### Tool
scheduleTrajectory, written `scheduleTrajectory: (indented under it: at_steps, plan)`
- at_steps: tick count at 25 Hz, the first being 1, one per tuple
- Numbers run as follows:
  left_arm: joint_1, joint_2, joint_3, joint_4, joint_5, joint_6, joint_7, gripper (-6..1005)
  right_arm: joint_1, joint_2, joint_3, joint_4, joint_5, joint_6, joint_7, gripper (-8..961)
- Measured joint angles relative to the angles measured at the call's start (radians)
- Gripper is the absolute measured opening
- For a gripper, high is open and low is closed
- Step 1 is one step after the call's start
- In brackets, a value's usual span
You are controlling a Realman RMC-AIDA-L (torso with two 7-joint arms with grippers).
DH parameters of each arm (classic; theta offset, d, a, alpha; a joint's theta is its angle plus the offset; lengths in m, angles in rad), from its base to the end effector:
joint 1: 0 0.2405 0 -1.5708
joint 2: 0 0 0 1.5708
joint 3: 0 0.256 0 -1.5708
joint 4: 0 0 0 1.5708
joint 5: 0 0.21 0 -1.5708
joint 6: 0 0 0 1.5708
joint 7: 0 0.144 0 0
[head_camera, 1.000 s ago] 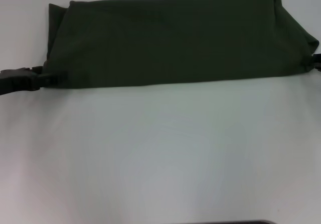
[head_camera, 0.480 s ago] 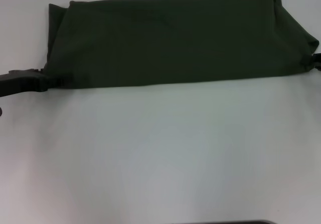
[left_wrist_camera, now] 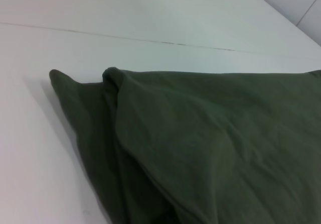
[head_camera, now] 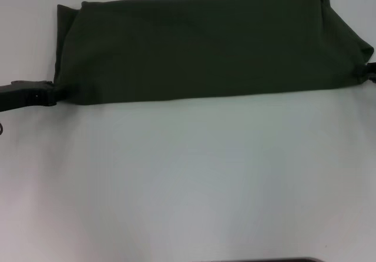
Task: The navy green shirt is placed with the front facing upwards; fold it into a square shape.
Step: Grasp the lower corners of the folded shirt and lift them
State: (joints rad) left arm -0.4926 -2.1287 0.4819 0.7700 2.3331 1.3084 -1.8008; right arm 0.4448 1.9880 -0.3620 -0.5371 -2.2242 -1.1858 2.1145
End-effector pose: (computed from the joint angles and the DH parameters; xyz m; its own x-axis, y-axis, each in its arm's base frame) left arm -0.3302 0.3327 0.0136 0.5359 0.7075 0.4606 0.8441 -0.4590 -0.2771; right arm 0.3888 0.3208 0.0496 0.0150 -0.7371 -0.6756 -0.9982 0.0277 -0.0524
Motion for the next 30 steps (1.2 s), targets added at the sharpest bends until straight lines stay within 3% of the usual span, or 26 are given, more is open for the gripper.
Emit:
scheduleTrajectory:
  at_steps: [9, 12, 17, 25, 30]
  plan:
    - [-0.007, 0.000, 0.002, 0.000, 0.023, 0.000, -0.014, 166, -0.006, -0.001, 0.000, -0.001, 0.000, 0.000, -0.004, 15]
    - [-0.004, 0.001, -0.003, 0.007, 0.024, 0.007, -0.014, 2, -0.009, -0.001, 0.000, 0.000, 0.000, -0.004, -0.023, 16]
    - [0.009, 0.012, -0.036, 0.023, 0.024, 0.087, 0.000, 2, -0.036, 0.006, 0.001, 0.001, 0.034, -0.069, -0.123, 15]
    - [0.059, 0.032, -0.187, 0.039, 0.024, 0.280, 0.074, 3, -0.133, 0.006, 0.019, 0.006, 0.090, -0.224, -0.291, 16]
    - [0.104, 0.038, -0.201, 0.042, 0.025, 0.353, 0.095, 2, -0.202, 0.006, 0.040, 0.007, 0.089, -0.319, -0.375, 16]
